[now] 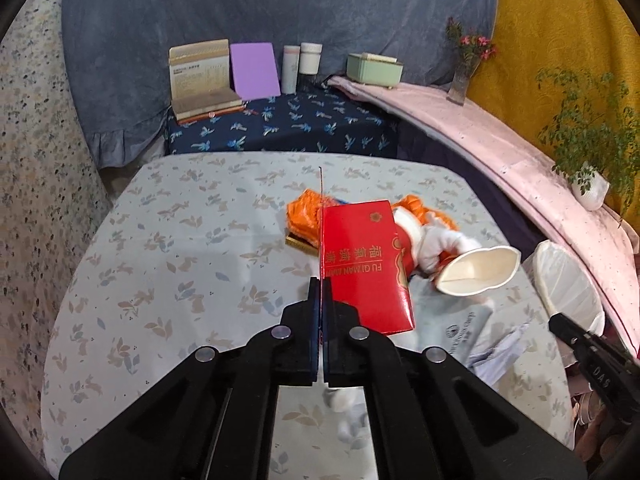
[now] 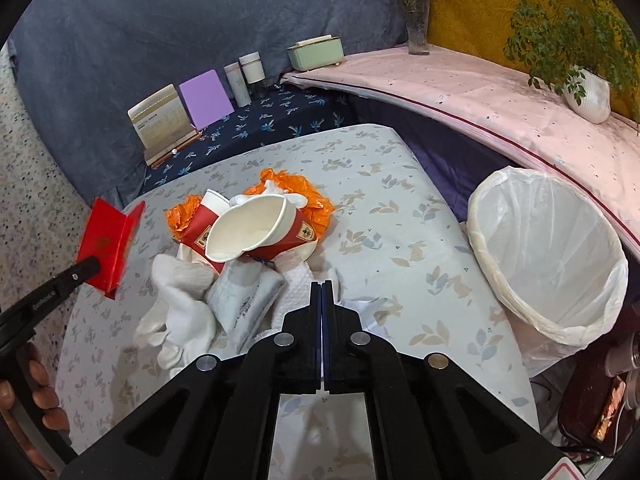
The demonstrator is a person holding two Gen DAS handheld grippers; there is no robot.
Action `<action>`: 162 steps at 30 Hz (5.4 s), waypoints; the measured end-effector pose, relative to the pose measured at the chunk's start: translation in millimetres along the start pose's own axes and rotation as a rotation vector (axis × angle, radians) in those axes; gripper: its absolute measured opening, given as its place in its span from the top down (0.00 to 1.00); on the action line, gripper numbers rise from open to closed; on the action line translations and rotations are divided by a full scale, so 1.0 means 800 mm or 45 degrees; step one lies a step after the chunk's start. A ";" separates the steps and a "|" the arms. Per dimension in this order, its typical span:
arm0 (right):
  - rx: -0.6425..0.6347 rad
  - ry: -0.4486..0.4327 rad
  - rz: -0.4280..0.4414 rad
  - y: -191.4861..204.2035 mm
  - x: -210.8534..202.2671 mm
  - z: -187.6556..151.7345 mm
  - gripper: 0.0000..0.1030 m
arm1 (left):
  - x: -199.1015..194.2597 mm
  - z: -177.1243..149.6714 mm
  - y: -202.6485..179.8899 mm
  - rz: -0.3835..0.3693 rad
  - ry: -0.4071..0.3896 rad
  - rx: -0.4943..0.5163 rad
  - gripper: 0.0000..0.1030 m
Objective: Collect trash
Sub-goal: 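Grasp the white tissue with the right tool while the left tool holds the red envelope, then carry the tissue over the bin and open the right tool while the left drops the envelope, then grasp the white glove with the left tool while the right tool grasps the paper cup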
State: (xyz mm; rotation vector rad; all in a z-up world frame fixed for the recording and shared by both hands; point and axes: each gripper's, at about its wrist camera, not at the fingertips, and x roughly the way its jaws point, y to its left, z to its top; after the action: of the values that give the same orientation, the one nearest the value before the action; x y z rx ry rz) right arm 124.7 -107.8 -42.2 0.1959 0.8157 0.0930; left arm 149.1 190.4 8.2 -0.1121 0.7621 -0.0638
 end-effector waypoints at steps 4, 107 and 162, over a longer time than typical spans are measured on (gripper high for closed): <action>0.013 0.028 -0.006 -0.012 -0.002 -0.011 0.87 | -0.016 0.003 -0.020 -0.037 -0.027 0.010 1.00; 0.231 -0.313 -0.236 -0.191 -0.123 0.046 0.36 | 0.012 -0.008 -0.285 -0.309 -0.059 0.235 0.18; -0.005 0.062 0.043 0.029 0.053 0.038 0.90 | 0.010 -0.012 -0.055 -0.181 0.065 -0.042 0.92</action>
State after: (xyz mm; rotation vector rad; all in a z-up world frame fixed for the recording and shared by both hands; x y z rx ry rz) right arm 176.0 -82.2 -47.3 0.2046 0.8605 0.1313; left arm 147.9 145.1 1.2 -0.1965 0.8056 -0.1899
